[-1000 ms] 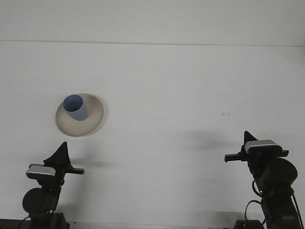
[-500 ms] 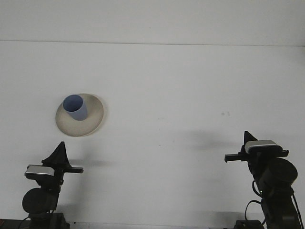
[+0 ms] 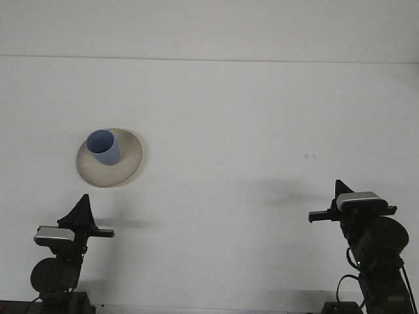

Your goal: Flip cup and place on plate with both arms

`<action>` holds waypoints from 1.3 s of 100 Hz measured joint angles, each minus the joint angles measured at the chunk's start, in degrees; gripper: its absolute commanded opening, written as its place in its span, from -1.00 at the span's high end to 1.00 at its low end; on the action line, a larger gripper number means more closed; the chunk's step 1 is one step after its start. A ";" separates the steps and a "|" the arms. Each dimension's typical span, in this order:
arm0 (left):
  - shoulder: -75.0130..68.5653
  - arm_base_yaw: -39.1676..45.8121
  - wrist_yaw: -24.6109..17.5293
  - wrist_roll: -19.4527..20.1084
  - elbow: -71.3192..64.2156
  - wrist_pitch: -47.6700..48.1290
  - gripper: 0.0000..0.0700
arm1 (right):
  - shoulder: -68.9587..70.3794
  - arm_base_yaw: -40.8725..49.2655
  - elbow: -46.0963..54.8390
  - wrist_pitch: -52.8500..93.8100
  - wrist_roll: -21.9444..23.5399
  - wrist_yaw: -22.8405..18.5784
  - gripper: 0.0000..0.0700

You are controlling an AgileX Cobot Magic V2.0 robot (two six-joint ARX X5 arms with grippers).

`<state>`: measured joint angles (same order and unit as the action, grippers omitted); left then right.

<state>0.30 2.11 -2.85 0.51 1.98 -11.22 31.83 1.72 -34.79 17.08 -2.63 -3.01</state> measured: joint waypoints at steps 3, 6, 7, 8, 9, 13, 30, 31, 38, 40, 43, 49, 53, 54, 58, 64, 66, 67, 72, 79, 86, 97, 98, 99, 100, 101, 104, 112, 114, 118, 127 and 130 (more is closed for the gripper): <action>0.00 0.00 0.00 0.00 -0.02 0.00 0.97 | 0.00 0.00 0.00 0.00 0.00 0.00 1.00; 0.00 0.00 0.00 0.00 -0.02 0.00 0.97 | 0.00 0.00 0.00 0.00 0.00 0.00 1.00; 0.00 0.00 -0.02 0.00 -0.02 0.00 0.97 | 0.00 0.00 0.00 0.00 -0.02 0.00 1.00; 0.00 0.00 0.00 0.00 -0.02 0.00 0.97 | 0.00 0.00 0.00 0.00 0.00 0.00 1.00; 0.00 0.00 0.00 0.00 0.00 0.00 0.97 | 0.00 0.00 0.00 0.00 0.00 0.00 1.00; 0.00 0.00 0.00 0.00 -0.02 0.00 0.97 | 0.00 0.00 0.00 0.00 0.00 0.02 1.00; 0.00 0.00 0.00 0.00 0.00 0.00 0.97 | -0.52 0.00 0.00 0.02 -0.02 0.00 1.00; 0.00 0.00 0.00 0.00 0.00 0.00 0.97 | -0.68 0.00 0.00 0.02 0.00 0.00 1.00; 0.00 0.00 -0.02 0.00 0.00 0.00 0.97 | -1.81 0.00 0.00 0.02 0.00 0.00 1.00; 0.00 0.00 -0.02 0.00 0.00 0.00 0.97 | -2.23 0.00 0.00 0.02 0.00 0.00 1.00; 0.00 0.00 0.00 0.00 0.00 0.00 0.97 | -2.93 0.00 0.02 0.00 0.00 0.02 1.00; 0.00 0.00 -0.02 0.00 0.00 0.00 0.97 | -4.61 0.00 0.28 -0.15 -0.02 0.00 1.00; 0.00 0.00 -0.02 0.00 -0.02 0.00 0.97 | -5.92 0.00 0.79 -0.31 -0.02 0.00 1.00; 0.00 0.00 0.00 0.00 0.00 0.00 0.97 | -6.25 0.00 0.94 -0.31 0.00 0.00 1.00; 0.00 0.00 0.00 0.00 -0.02 0.00 0.97 | -7.56 -0.02 1.77 -0.63 0.00 0.00 1.00; 0.00 0.00 0.00 0.00 0.00 0.00 0.97 | -9.79 -0.28 3.21 -1.07 0.00 0.02 1.00; 0.00 0.00 0.00 0.00 -0.02 0.00 0.97 | -10.54 -0.31 3.80 -1.44 0.00 0.00 1.00; 0.00 0.00 -0.02 0.00 0.00 0.00 0.97 | -10.88 -0.33 4.11 -1.64 0.00 0.02 1.00; 0.00 0.00 0.00 0.00 0.00 0.02 0.97 | -12.79 -0.57 5.75 -2.23 0.00 -0.02 1.00; 0.00 0.00 0.00 0.00 -0.02 0.00 0.97 | -15.74 -1.01 8.48 -3.21 0.00 0.00 1.00; 0.00 0.00 0.00 0.00 0.00 0.00 0.97 | -18.97 -1.25 11.30 -4.04 0.00 0.02 1.00; 0.00 0.00 0.00 0.00 -0.02 0.00 0.97 | -24.11 -1.44 15.41 -4.52 0.00 0.04 1.00; 0.00 0.00 0.00 0.00 0.00 0.00 0.97 | -24.57 -1.44 15.78 -4.52 0.00 0.02 1.00; 0.00 0.00 0.00 0.00 -0.02 0.00 0.97 | -24.98 -1.46 16.15 -4.52 0.00 0.04 1.00; 0.00 0.00 0.00 0.00 -0.02 0.00 0.97 | -25.40 -1.44 16.52 -4.55 -0.02 0.04 1.00; 0.00 0.00 0.00 0.00 -0.02 0.00 0.97 | -25.81 -1.46 16.87 -4.55 0.00 0.04 1.00; 0.00 0.00 0.00 0.00 0.00 0.00 0.97 | -27.02 -1.44 17.94 -4.52 0.00 0.02 1.00; 0.00 0.00 0.00 0.00 0.00 0.00 0.97 | -29.99 -1.44 20.55 -4.55 0.00 0.02 1.00; 0.00 0.00 0.00 0.00 -0.02 0.00 0.97 | -30.69 -1.44 21.16 -4.63 0.00 0.02 1.00; 0.00 0.00 0.00 0.00 0.00 0.02 0.97 | -31.82 -1.44 22.45 -5.25 0.00 0.02 1.00; 0.00 0.00 0.00 0.00 -0.02 0.04 0.97 | -31.69 -1.51 24.57 -7.56 0.00 0.04 1.00; 0.00 0.00 0.00 0.00 0.00 0.04 0.97 | -31.69 -1.53 25.31 -8.39 0.00 0.02 1.00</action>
<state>0.30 2.11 -2.85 0.51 1.98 -11.18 0.14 0.19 -9.48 8.69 -2.63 -2.98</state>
